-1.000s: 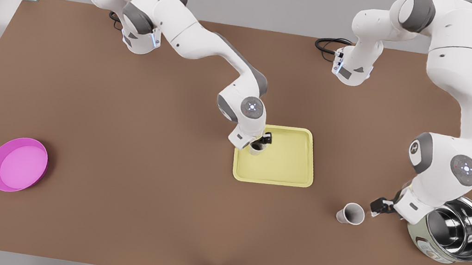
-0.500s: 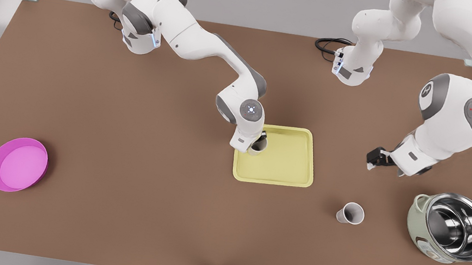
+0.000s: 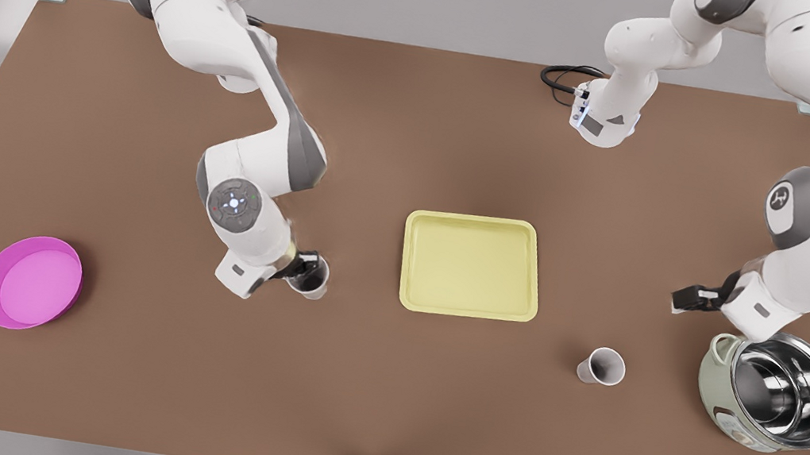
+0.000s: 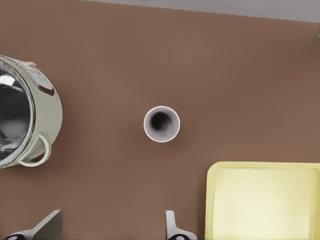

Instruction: Use the left arm to pick up the white IKEA cup from the tray and place it on the middle-left position; use the right arm to pick up the white IKEA cup from the tray and place it on the middle-right position

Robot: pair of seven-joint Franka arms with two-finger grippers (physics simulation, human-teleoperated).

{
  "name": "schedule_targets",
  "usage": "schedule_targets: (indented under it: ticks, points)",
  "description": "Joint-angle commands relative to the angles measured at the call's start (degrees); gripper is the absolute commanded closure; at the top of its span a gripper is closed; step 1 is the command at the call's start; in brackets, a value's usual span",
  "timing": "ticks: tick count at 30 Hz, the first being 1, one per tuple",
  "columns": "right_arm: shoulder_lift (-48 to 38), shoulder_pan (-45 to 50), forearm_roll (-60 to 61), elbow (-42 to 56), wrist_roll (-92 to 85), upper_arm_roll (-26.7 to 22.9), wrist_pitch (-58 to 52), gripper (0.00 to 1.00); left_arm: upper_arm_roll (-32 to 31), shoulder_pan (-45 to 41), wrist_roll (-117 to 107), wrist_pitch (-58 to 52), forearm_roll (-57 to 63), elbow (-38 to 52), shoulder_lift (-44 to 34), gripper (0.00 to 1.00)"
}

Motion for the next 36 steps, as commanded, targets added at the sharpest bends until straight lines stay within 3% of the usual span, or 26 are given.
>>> schedule_targets:
  ticks: [1,3,7,11,13,19,36]
  points:
    - [1.71,-1.95,-2.82,0.15,-47.53,-2.52,-3.04,1.00,-0.04,0.05,0.18,0.18,-0.69,0.06,-0.05,0.00]
    - [5.05,-2.03,-2.73,3.23,-53.77,-6.83,-0.06,1.00,0.05,0.14,0.53,0.18,-0.77,0.06,-0.05,0.00]
    - [11.29,-2.47,-2.82,4.99,-55.27,-10.44,2.58,1.00,-0.65,-0.30,4.05,0.00,-0.60,-0.81,-0.14,0.00]
    - [15.87,-3.53,-2.65,5.43,-55.27,-10.70,6.98,1.00,-0.65,-1.62,3.96,0.27,0.02,-0.29,0.04,0.00]
    - [15.87,-3.53,-2.20,5.25,-54.48,-10.44,1.44,1.00,-0.57,-2.85,2.11,0.18,1.69,-0.38,0.13,0.00]
    - [15.69,-3.62,-1.24,5.34,-54.30,-10.53,-0.93,1.00,-0.48,-2.85,2.64,3.07,2.92,-0.11,0.74,0.00]
    - [14.55,-3.70,0.61,5.52,-54.56,-8.42,11.55,1.00,-0.30,-2.33,2.29,3.43,2.57,-0.20,1.01,0.00]
